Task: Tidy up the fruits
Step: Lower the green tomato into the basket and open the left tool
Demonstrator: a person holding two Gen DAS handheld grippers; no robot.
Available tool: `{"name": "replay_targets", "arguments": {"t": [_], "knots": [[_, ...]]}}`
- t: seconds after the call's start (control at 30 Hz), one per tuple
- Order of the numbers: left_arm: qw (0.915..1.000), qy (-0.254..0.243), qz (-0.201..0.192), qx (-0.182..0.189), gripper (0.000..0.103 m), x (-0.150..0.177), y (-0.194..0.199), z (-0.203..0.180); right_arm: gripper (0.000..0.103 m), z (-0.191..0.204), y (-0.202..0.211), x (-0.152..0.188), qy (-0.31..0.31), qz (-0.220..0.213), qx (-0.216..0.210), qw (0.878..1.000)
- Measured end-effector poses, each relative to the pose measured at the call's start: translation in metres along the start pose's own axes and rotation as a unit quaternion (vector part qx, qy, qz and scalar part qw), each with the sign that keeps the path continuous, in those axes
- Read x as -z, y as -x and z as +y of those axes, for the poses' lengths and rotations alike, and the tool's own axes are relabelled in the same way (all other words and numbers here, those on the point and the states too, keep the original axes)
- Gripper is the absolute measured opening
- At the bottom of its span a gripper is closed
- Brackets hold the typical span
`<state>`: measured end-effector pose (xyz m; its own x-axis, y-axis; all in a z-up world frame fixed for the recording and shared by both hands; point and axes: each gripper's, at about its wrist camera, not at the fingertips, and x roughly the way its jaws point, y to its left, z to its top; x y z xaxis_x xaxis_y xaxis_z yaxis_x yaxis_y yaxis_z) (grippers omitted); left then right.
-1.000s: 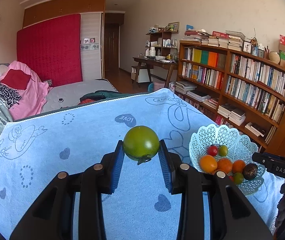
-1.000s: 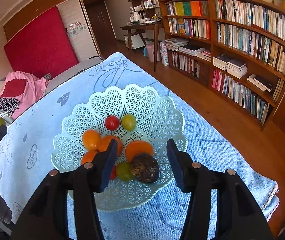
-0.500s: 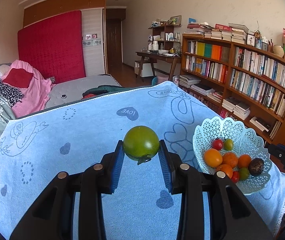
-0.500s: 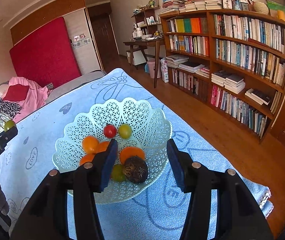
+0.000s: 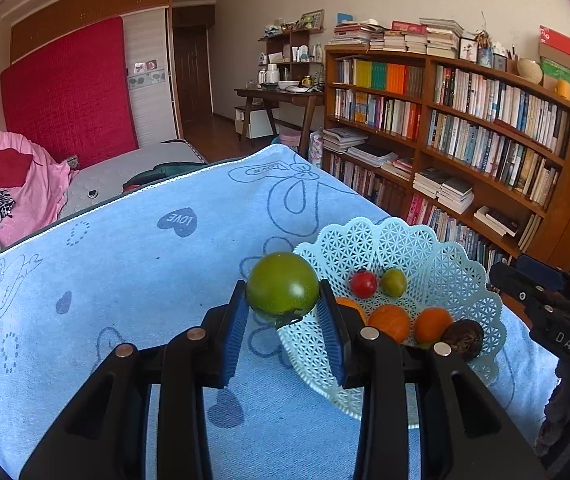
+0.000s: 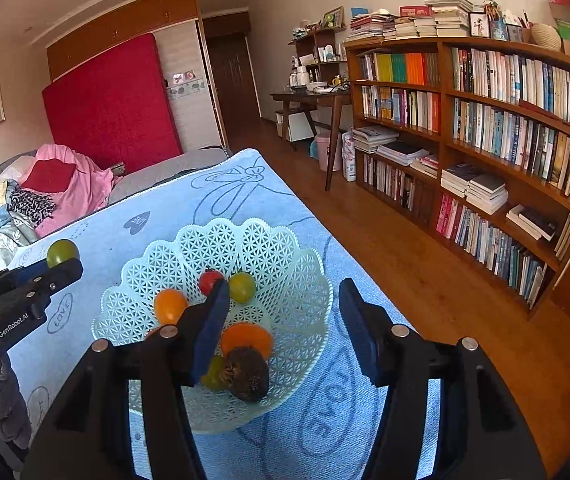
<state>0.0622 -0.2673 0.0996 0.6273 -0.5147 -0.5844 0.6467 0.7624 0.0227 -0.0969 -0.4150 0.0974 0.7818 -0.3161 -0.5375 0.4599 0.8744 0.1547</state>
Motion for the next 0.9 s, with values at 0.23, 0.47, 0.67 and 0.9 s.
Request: {"name": "replay_targets", "arguments": {"t": [0.23, 0.47, 0.67, 0.9], "knots": [[0.9993, -0.013, 0.020, 0.028, 0.036, -0.012, -0.024, -0.039, 0.059, -0.025, -0.006, 0.002, -0.015, 0.000, -0.006, 1.000], [0.9992, -0.026, 0.022, 0.022, 0.036, -0.021, -0.035, -0.055, 0.059, -0.039, -0.007, 0.008, -0.028, -0.004, -0.016, 0.999], [0.9995, 0.007, 0.029, -0.009, 0.049, -0.025, -0.035, -0.032, 0.067, -0.038, -0.009, 0.010, -0.026, 0.003, -0.031, 0.999], [0.9984, 0.013, 0.016, -0.054, 0.075, -0.018, -0.017, -0.017, 0.084, -0.031, 0.001, 0.006, -0.020, -0.003, -0.041, 0.999]]}}
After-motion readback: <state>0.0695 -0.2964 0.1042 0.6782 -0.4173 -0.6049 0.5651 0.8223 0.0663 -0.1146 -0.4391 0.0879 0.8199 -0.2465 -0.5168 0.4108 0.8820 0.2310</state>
